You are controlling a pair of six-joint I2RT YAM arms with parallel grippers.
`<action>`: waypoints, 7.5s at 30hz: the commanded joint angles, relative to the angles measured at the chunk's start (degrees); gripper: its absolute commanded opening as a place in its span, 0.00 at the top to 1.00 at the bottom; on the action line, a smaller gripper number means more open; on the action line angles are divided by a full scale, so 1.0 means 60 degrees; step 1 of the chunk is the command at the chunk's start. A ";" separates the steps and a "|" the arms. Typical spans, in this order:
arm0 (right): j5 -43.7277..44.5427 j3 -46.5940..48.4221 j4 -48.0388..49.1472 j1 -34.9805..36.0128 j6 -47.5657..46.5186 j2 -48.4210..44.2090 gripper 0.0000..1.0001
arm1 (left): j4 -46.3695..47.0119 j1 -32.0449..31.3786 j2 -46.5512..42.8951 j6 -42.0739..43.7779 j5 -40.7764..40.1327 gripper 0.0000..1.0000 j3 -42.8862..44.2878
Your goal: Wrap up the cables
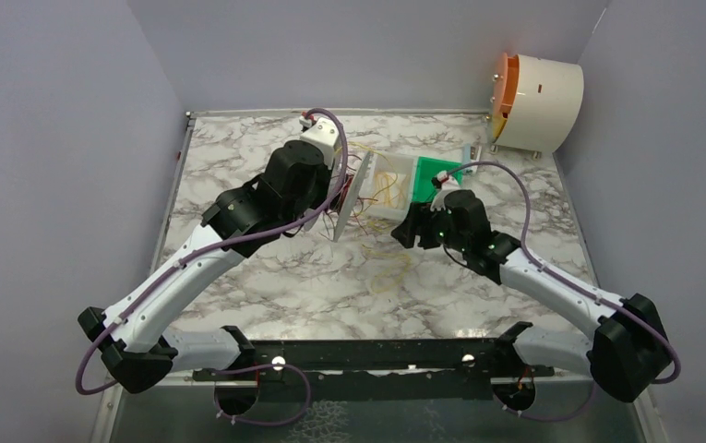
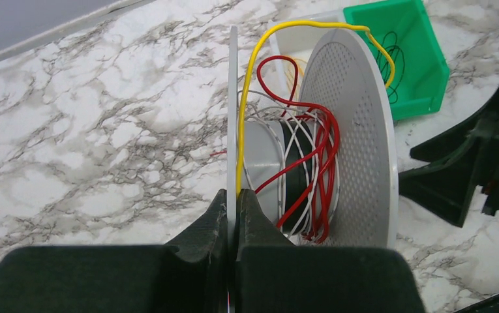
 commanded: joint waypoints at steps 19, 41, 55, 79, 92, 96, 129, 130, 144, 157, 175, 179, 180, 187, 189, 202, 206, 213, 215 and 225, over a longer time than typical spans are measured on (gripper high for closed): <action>-0.1865 -0.1980 0.6483 -0.0031 -0.1687 0.2525 0.29 | -0.0002 0.0054 -0.0041 -0.0267 0.0894 1.00 0.1639; -0.2782 -0.2632 1.2855 -0.0030 -0.2710 0.5128 0.34 | -0.0512 0.0066 -0.0174 -0.0397 0.1359 1.00 0.1999; -0.2887 -0.3864 1.1883 -0.0030 -0.2696 0.3314 0.96 | -0.0610 0.0060 -0.0550 -0.0688 0.1664 1.00 0.2578; 0.0916 -0.1062 -0.0401 -0.0052 0.2884 -0.0810 0.99 | 0.0603 0.0071 -0.1524 -0.0032 0.4189 1.00 0.2747; 0.2046 -0.0469 -0.1301 -0.0059 0.2679 -0.1160 0.53 | 0.0656 0.0069 -0.1425 0.0111 0.4322 1.00 0.2646; 0.2335 -0.0276 -0.1674 -0.0059 0.2206 -0.1830 0.48 | 0.0653 0.0062 -0.1530 0.0096 0.4215 1.00 0.2311; -0.5108 -0.3554 0.9848 -0.0059 -0.4017 -0.0651 0.42 | 0.0598 0.0063 -0.1413 -0.1354 0.3342 1.00 0.3481; -0.5319 -0.3522 1.0151 -0.0059 -0.4013 -0.0352 0.42 | 0.0596 0.0060 -0.1399 -0.1354 0.3345 1.00 0.3507; -0.6466 -0.2379 1.2411 0.0501 -0.5015 0.2323 0.42 | 0.0465 0.0067 -0.1169 -0.1481 0.3444 1.00 0.3901; -0.6603 -0.2030 1.4485 0.0983 -0.4291 0.4487 0.63 | 0.0493 0.0052 -0.1161 -0.1688 0.3482 1.00 0.4201; -0.5916 -0.3523 1.0125 0.2519 -0.5453 -0.0617 0.99 | 0.0901 0.0056 -0.0833 -0.1412 0.1754 1.00 0.3788; -0.6693 -0.2948 0.7840 0.2555 -0.5248 -0.2281 0.99 | 0.1148 0.0058 -0.0741 -0.1296 0.1081 1.00 0.3586; -0.6939 -0.2673 0.7224 0.2560 -0.5141 -0.2543 0.99 | 0.1221 0.0067 -0.0713 -0.1290 0.0955 1.00 0.3535; -0.7789 -0.0816 0.4021 0.2612 -0.3831 -0.2770 0.99 | 0.1908 0.0059 -0.0419 -0.1544 0.0337 1.00 0.3144; -0.7437 -0.0327 0.2942 0.2641 -0.3935 -0.2472 0.99 | 0.2049 0.0054 -0.0263 -0.1618 0.0541 1.00 0.3214; -0.6027 -0.0222 0.2059 0.3319 -0.3834 -0.2017 0.99 | 0.2475 0.0054 0.0284 -0.1954 0.0138 1.00 0.3559; -0.5403 0.0407 0.1792 0.4026 -0.3871 -0.1580 0.99 | 0.2963 0.0056 0.0286 -0.1898 -0.0535 1.00 0.2948; -0.3998 0.2324 0.0488 0.5166 -0.3859 -0.0942 0.99 | 0.3150 0.0035 0.0349 -0.1777 -0.1142 1.00 0.2113; -0.3615 0.2835 0.0101 0.5375 -0.3788 -0.0802 0.99 | 0.3199 -0.0009 0.0239 -0.1687 -0.1416 1.00 0.1686; -0.2450 0.5895 -0.3467 0.5447 -0.3379 0.0322 0.99 | 0.3505 -0.0208 -0.0813 -0.1383 -0.2177 1.00 -0.0781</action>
